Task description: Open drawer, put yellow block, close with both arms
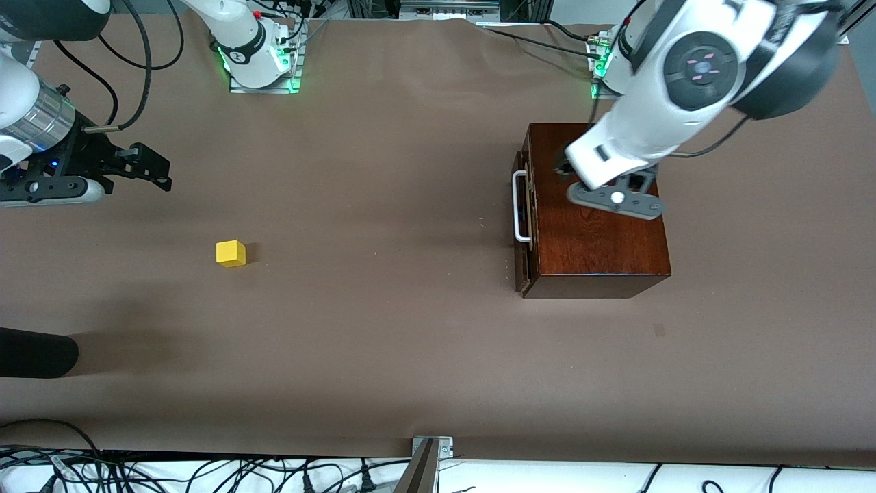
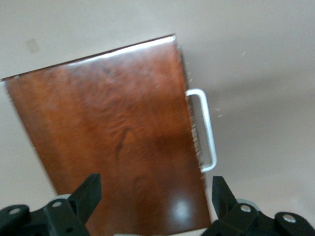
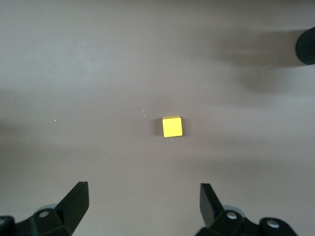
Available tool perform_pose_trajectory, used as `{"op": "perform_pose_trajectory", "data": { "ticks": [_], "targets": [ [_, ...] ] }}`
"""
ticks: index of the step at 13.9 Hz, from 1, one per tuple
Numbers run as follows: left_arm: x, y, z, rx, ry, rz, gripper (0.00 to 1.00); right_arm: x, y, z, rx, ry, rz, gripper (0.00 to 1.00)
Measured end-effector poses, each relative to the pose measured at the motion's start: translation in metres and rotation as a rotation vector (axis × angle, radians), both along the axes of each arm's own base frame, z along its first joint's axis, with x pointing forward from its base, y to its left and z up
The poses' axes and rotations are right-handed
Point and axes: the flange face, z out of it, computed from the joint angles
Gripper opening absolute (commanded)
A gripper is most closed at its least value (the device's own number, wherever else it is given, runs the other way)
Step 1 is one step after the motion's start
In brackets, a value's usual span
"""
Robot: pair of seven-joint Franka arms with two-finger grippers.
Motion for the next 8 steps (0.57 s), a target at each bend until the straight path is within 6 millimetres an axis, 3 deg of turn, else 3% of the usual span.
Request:
{"op": "perform_pose_trajectory", "data": {
  "ticks": [2, 5, 8],
  "targets": [
    [0.008, -0.035, -0.026, -0.025, -0.019, 0.025, 1.0, 0.0, 0.0, 0.0, 0.0, 0.0, 0.0, 1.0],
    [0.016, -0.071, -0.071, -0.056, -0.029, 0.047, 1.0, 0.0, 0.0, 0.0, 0.0, 0.0, 0.0, 1.0],
    [0.002, -0.108, -0.101, 0.024, -0.055, 0.058, 1.0, 0.0, 0.0, 0.0, 0.0, 0.001, 0.0, 1.0]
  ]
}}
